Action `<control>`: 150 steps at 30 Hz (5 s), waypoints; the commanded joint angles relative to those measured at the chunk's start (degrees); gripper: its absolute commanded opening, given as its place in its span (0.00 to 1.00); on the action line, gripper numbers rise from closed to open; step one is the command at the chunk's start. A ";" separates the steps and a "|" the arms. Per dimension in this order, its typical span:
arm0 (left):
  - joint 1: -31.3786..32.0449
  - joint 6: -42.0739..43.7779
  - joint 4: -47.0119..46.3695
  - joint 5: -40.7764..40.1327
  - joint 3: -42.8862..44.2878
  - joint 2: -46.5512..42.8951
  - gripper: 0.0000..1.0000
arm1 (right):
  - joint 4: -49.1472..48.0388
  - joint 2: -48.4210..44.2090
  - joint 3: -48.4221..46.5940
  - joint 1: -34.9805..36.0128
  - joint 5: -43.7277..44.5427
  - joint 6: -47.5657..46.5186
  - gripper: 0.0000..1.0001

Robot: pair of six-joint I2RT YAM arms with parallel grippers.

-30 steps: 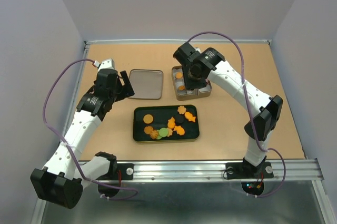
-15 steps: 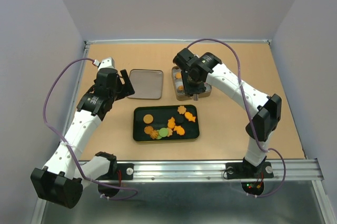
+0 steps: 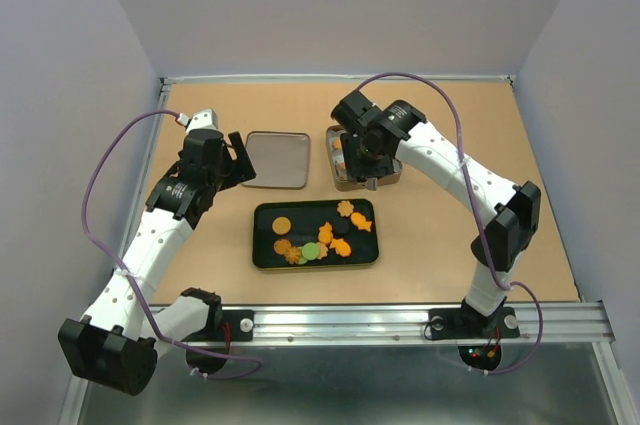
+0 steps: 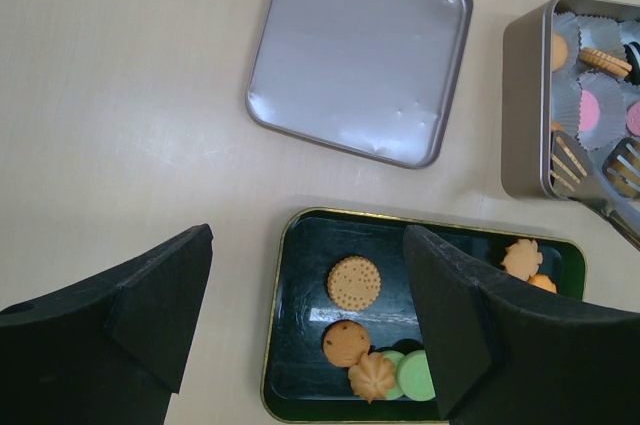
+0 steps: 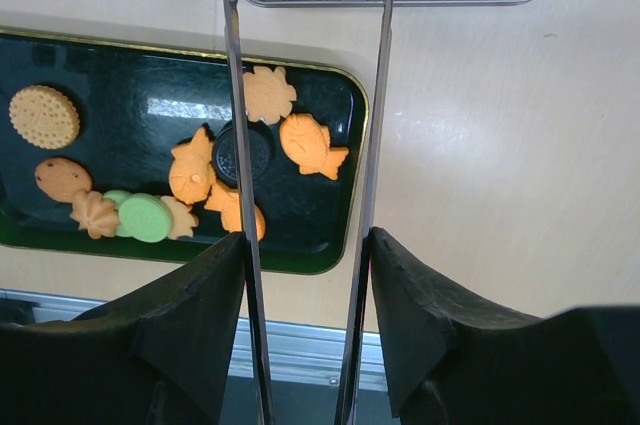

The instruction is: Pack the cookies

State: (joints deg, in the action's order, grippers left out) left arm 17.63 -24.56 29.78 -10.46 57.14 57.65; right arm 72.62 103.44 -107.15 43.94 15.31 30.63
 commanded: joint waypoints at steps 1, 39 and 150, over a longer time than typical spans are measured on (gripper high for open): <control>0.13 -0.49 -1.48 0.17 1.30 -0.34 0.88 | -1.60 -3.86 0.98 0.27 0.25 -0.31 0.57; 0.21 -1.90 0.27 0.53 -1.25 -3.59 0.88 | -2.57 2.91 -4.65 20.30 -8.98 3.47 0.57; 0.21 -1.64 -0.16 -0.27 2.09 -1.13 0.88 | 3.76 -7.63 -8.16 2.36 -5.99 -4.44 0.55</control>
State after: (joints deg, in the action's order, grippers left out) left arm 17.63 -27.27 31.07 -10.57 56.40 56.75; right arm 76.42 98.96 -115.26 41.19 12.82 25.52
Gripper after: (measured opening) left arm 0.883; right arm 0.554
